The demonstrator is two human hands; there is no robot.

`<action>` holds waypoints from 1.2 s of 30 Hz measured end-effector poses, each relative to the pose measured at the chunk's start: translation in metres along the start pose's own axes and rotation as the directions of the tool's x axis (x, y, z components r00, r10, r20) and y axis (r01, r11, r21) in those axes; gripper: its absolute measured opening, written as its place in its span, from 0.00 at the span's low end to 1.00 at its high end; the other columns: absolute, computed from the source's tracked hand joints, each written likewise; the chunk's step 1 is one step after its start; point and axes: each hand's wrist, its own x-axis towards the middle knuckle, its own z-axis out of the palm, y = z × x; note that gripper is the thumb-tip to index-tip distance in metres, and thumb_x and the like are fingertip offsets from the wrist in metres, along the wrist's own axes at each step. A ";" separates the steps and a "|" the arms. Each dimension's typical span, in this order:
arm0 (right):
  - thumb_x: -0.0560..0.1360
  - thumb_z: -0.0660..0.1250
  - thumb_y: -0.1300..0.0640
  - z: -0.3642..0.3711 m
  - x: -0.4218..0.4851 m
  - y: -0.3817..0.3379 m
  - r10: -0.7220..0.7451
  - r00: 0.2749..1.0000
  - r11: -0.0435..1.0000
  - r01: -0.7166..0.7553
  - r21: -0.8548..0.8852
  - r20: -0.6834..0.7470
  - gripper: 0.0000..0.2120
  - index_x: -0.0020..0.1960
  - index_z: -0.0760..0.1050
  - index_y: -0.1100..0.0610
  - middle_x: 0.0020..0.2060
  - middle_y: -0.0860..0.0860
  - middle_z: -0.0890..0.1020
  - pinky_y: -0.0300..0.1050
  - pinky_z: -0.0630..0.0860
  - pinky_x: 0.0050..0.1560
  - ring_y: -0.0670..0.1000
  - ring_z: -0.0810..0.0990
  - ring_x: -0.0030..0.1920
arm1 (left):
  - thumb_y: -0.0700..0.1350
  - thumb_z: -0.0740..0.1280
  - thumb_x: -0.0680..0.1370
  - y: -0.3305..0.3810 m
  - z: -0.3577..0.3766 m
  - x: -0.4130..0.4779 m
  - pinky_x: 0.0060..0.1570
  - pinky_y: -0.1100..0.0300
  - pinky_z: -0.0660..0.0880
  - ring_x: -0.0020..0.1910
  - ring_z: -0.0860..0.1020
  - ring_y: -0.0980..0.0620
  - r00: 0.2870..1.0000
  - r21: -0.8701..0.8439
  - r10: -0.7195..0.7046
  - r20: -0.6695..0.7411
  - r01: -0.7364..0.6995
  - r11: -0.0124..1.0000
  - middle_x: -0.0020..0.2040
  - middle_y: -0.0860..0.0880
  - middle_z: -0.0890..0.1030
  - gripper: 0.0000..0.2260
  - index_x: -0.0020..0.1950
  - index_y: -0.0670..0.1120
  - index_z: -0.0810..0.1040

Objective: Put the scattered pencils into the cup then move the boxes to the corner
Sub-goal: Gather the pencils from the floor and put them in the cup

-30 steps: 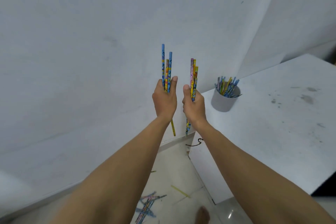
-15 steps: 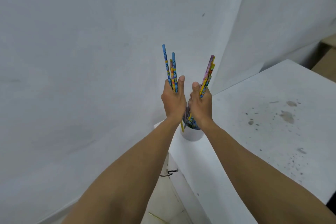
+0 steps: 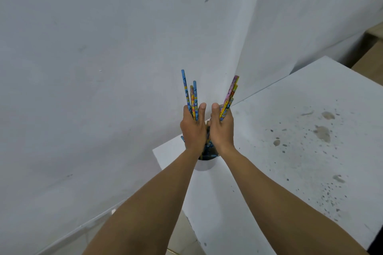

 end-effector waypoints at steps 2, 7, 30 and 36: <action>0.79 0.56 0.38 0.002 0.001 0.008 0.028 0.999 1.000 -0.028 0.001 0.022 0.16 0.54 0.67 0.49 0.42 0.47 0.74 0.48 0.77 0.47 0.50 0.76 0.44 | 0.63 0.61 0.76 -0.012 -0.001 -0.002 0.32 0.61 0.76 0.31 0.75 0.57 0.999 0.025 -0.037 0.030 0.036 0.999 0.33 0.54 0.75 0.17 0.45 0.50 0.69; 0.78 0.57 0.37 0.005 -0.003 0.020 0.056 0.997 0.998 -0.054 -0.041 0.061 0.14 0.55 0.72 0.44 0.44 0.46 0.81 0.41 0.80 0.49 0.44 0.82 0.47 | 0.65 0.59 0.76 -0.024 -0.004 -0.010 0.28 0.71 0.70 0.29 0.74 0.60 0.995 0.060 -0.060 0.074 0.056 0.997 0.30 0.58 0.74 0.16 0.42 0.53 0.66; 0.82 0.51 0.44 -0.009 -0.002 0.005 0.037 0.991 0.982 -0.011 -0.189 0.132 0.20 0.70 0.67 0.48 0.66 0.47 0.74 0.41 0.67 0.67 0.47 0.71 0.67 | 0.52 0.50 0.83 -0.022 -0.015 -0.010 0.56 0.57 0.69 0.52 0.72 0.55 0.994 0.073 -0.085 0.071 0.080 0.994 0.53 0.51 0.72 0.10 0.58 0.47 0.63; 0.82 0.53 0.44 -0.029 -0.002 0.020 0.118 0.988 0.945 -0.081 -0.317 0.099 0.25 0.77 0.52 0.43 0.75 0.48 0.62 0.53 0.63 0.72 0.52 0.64 0.73 | 0.54 0.50 0.83 -0.024 -0.036 -0.007 0.51 0.60 0.69 0.52 0.74 0.51 0.998 0.117 -0.060 0.012 0.058 0.991 0.54 0.48 0.74 0.15 0.61 0.45 0.66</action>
